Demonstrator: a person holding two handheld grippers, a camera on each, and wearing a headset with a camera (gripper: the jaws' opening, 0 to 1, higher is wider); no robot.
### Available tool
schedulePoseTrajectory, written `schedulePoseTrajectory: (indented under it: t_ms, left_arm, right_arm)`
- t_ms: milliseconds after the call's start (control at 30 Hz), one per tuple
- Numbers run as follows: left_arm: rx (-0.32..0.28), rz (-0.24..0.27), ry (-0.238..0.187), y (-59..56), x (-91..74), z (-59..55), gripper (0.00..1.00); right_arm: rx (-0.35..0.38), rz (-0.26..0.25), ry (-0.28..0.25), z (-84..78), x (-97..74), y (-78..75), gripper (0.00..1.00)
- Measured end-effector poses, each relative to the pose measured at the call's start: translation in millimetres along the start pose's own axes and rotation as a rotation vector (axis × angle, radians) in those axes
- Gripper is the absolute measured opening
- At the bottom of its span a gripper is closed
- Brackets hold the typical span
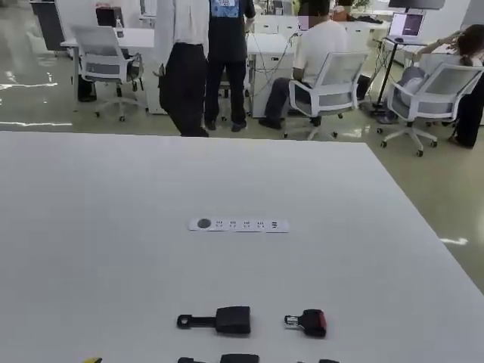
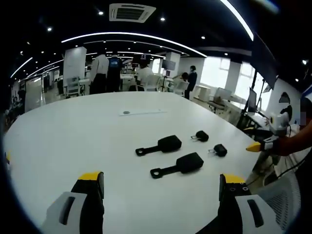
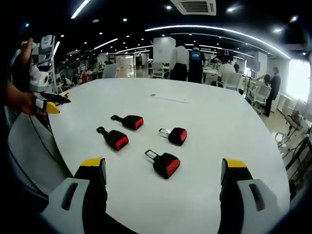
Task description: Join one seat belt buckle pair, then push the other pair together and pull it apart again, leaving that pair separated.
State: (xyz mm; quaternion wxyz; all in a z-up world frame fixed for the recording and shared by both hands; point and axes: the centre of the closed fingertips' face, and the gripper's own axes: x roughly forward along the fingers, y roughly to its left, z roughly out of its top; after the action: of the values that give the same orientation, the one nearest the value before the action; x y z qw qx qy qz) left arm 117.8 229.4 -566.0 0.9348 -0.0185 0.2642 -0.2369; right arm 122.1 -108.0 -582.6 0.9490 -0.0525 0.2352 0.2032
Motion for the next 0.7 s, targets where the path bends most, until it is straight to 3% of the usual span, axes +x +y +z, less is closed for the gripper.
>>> schedulePoseTrajectory:
  t_ms: [700]
  left_arm:
    - [0.011,-0.016,0.013,-7.5,2.3,0.8,1.0]
  right_arm:
    - [-0.003,0.016,0.008,-3.6,0.8,-2.1,0.98]
